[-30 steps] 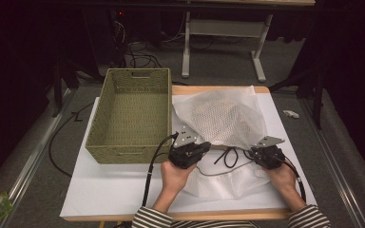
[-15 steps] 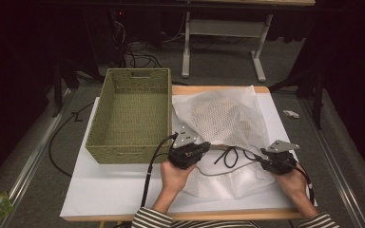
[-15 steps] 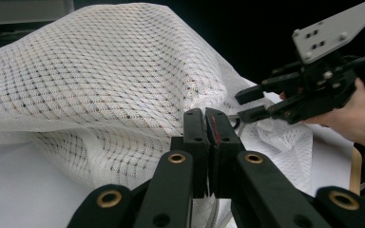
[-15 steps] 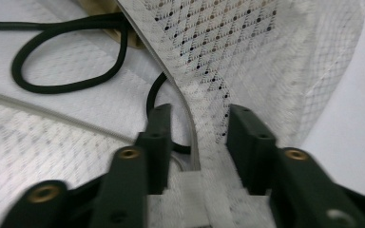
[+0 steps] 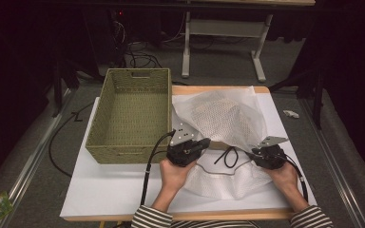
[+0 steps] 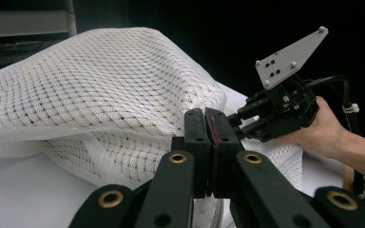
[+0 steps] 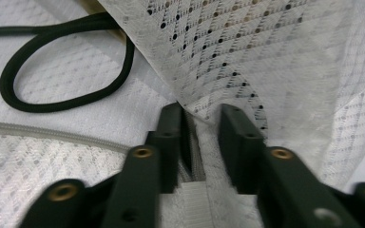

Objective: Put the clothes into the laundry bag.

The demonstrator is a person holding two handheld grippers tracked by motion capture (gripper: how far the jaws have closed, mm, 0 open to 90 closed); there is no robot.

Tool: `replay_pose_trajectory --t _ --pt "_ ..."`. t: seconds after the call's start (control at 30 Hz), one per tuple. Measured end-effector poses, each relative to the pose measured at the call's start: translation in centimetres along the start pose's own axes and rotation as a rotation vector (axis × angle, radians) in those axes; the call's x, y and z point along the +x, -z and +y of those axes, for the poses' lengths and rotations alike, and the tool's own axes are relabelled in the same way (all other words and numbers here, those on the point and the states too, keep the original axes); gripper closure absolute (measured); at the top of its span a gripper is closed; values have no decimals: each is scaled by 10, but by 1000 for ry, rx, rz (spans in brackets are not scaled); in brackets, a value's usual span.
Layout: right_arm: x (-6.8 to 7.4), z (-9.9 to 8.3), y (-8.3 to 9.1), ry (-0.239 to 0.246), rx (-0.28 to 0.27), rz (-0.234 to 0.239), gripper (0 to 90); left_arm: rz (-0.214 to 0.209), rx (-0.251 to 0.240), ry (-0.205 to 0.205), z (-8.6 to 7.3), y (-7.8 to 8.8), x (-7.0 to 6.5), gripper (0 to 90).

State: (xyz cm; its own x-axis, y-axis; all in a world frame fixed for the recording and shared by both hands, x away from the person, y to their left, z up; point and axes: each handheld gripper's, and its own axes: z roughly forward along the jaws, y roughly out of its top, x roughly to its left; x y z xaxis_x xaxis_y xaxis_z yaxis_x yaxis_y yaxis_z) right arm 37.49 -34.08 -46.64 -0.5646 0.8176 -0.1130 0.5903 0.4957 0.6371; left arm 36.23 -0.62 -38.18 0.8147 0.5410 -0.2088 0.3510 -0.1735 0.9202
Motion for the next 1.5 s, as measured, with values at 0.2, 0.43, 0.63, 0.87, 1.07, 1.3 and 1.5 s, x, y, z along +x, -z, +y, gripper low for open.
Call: replay_pose_trajectory --t 0.2,0.43,0.63,0.87,1.07,1.3,1.5 --pt "1 -1 3 13 -9 10 852 6 5 1 -2 3 2 886" --pt "-2 -7 29 3 -75 39 870 15 25 -1 -8 3 4 884" --pt "-9 -24 55 -25 -118 53 877 30 93 -31 -19 3 -1 883" --pt "-12 -45 72 -33 -103 52 879 46 221 -80 -44 -2 -9 883" --pt "-11 -61 55 -46 -34 74 877 73 325 -79 -73 -15 -8 880" --pt "-6 -59 49 -18 -24 56 816 90 350 -64 -83 -19 -3 847" --pt "-4 -58 52 -18 -46 52 711 104 317 -75 -82 -13 -5 768"
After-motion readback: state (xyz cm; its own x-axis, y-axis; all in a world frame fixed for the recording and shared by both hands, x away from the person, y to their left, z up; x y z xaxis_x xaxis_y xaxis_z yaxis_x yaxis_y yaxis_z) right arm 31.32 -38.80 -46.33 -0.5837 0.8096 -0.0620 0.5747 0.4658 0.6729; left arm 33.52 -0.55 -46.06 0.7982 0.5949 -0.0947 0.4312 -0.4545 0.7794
